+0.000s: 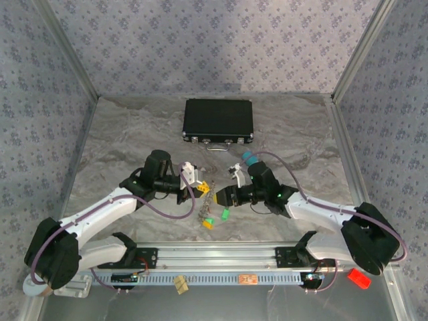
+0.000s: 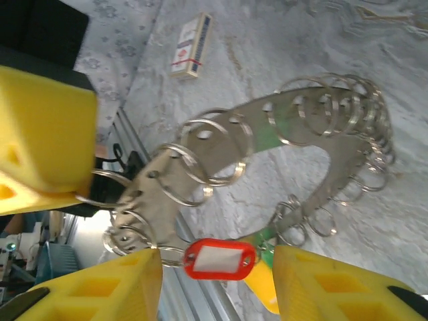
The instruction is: Put the keys on the keyring
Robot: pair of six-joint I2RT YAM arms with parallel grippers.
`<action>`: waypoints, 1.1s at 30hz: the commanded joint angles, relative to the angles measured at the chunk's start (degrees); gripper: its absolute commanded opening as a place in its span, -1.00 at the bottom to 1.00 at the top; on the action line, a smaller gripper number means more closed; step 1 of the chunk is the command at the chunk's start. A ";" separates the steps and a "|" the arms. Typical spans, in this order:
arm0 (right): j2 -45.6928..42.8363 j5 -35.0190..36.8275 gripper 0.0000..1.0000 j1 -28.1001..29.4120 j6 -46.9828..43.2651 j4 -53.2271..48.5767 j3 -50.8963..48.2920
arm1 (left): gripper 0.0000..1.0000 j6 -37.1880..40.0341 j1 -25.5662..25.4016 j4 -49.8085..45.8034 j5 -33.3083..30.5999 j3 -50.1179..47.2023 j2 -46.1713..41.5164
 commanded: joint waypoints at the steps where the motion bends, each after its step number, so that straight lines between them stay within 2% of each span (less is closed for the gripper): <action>1: -0.89 -2.00 -0.03 0.69 5.91 8.23 -0.59 | -1.00 1.58 -0.38 -0.13 0.81 -0.37 -0.48; 13: 1.14 -2.75 -0.02 2.20 7.74 10.77 -0.88 | -1.00 1.57 -0.52 -0.10 0.84 -0.13 -0.48; 21: 1.45 -1.72 0.03 2.35 5.28 6.21 -0.30 | -1.00 1.61 -0.54 -0.28 0.81 -0.02 -0.57; 33: 3.23 -4.15 -0.12 3.13 5.67 8.02 1.07 | -1.00 1.68 -0.63 -0.37 0.77 0.07 -0.57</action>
